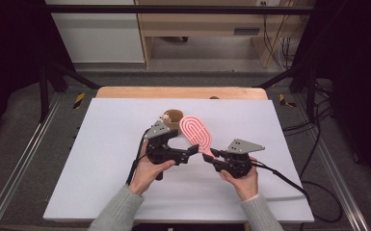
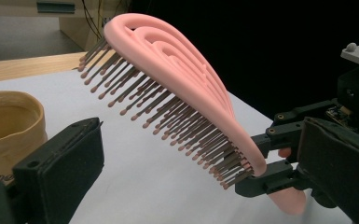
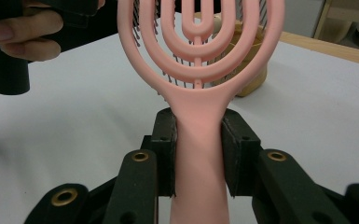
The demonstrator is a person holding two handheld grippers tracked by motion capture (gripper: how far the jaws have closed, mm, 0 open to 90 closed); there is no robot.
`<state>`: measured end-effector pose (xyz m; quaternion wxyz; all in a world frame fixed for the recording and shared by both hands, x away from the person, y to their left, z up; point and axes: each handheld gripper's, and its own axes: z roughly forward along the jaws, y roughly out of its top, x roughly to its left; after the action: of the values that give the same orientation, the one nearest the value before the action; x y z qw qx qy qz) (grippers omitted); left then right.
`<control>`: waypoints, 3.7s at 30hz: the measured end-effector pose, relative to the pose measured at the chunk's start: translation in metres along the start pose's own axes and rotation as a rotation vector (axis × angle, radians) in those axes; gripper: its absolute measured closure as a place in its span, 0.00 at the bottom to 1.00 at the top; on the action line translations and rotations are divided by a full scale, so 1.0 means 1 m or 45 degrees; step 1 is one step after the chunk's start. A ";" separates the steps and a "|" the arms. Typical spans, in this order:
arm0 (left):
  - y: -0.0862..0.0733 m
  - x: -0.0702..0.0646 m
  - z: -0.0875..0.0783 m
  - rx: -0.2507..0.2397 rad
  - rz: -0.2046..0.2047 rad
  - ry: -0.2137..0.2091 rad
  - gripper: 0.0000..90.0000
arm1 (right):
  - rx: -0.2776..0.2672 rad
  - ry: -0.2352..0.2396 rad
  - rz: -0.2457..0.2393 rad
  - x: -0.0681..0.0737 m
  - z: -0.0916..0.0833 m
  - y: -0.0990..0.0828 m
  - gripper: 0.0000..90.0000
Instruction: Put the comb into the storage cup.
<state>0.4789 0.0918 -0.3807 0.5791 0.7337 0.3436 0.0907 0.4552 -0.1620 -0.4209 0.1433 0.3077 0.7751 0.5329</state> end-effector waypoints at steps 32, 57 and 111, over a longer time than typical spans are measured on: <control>-0.003 -0.004 0.017 -0.001 -0.113 0.007 0.30 | -0.010 0.016 -0.016 0.002 0.000 0.000 0.77; -0.002 -0.002 0.016 0.005 -0.178 -0.010 0.49 | 0.000 0.022 -0.046 0.004 0.002 0.000 0.77; 0.001 -0.017 0.013 -0.100 -0.219 -0.066 0.69 | -0.026 0.062 -0.036 0.004 0.002 0.001 0.78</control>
<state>0.4740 0.0713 -0.3791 0.6219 0.6803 0.3864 0.0351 0.4538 -0.1579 -0.4207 0.1351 0.2821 0.7772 0.5461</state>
